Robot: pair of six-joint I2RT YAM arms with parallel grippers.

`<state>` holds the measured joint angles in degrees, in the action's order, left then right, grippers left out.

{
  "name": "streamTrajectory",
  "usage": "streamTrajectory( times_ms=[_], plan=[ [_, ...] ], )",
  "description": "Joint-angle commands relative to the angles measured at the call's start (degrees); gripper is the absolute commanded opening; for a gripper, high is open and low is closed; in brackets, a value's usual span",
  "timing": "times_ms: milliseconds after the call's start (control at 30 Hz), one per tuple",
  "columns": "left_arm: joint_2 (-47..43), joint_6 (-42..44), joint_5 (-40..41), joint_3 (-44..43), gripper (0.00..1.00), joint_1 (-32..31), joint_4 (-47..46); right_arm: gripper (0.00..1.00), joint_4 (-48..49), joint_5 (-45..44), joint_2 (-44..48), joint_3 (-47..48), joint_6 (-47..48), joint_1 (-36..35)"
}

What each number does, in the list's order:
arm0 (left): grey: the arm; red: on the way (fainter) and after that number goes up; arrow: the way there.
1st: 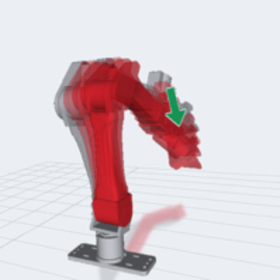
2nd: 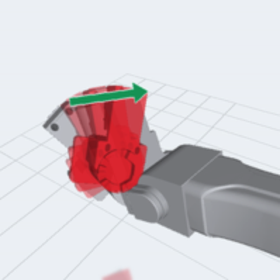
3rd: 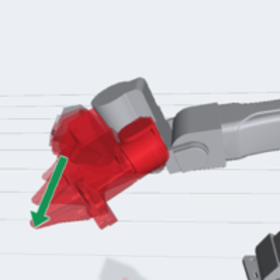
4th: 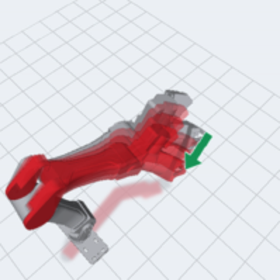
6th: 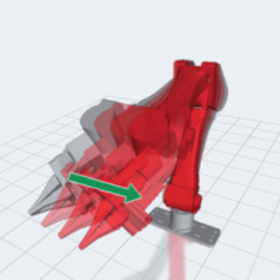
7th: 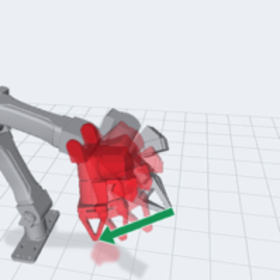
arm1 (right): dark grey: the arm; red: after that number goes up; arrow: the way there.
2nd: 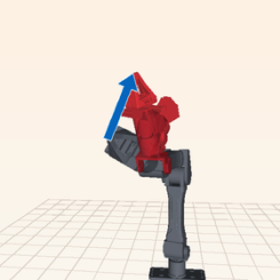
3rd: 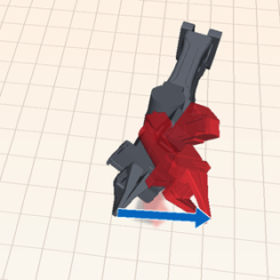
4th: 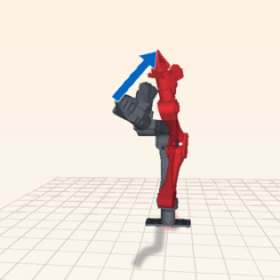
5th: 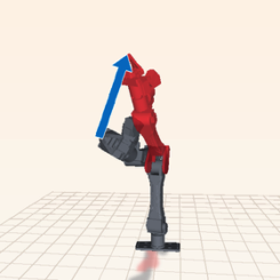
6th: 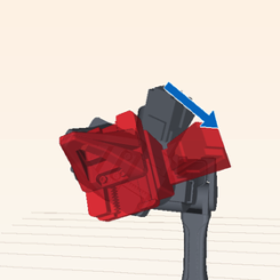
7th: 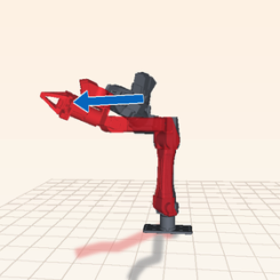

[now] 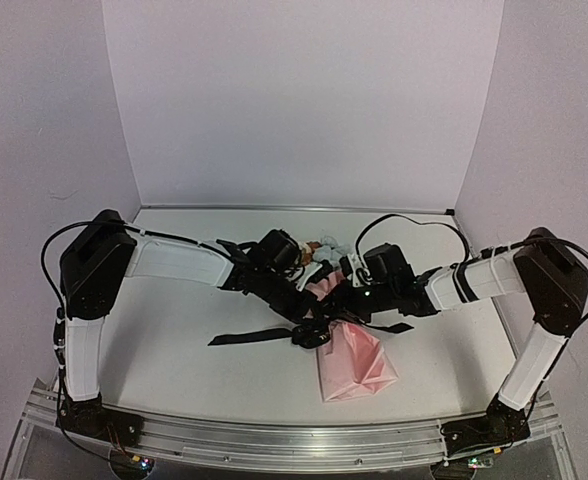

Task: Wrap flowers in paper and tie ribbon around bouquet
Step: Cross the ribbon over the folded bouquet.

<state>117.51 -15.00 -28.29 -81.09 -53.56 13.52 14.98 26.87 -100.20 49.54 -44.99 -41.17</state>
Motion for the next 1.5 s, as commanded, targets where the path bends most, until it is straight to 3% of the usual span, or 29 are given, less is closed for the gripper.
streamTrajectory(
  times_ms=[0,500,767,1467],
  plan=[
    [0.4,-0.6,0.8,-2.2,0.0,0.3,-0.4,0.23,1.3,0.0,3.6,-1.3,0.9,0.2],
    [-0.5,-0.5,0.1,-1.9,0.0,0.3,-0.9,0.28,1.1,-1.6,6.1,-2.8,0.9,0.2],
    [-0.2,-0.4,-0.5,-2.4,0.01,0.3,-0.8,0.37,1.4,-2.7,7.4,-3.9,1.9,0.2],
    [-0.5,-0.5,-2.4,-2.1,0.01,0.6,-0.5,0.48,8.7,-6.2,6.5,-4.8,-2.8,0.5]
  ],
)
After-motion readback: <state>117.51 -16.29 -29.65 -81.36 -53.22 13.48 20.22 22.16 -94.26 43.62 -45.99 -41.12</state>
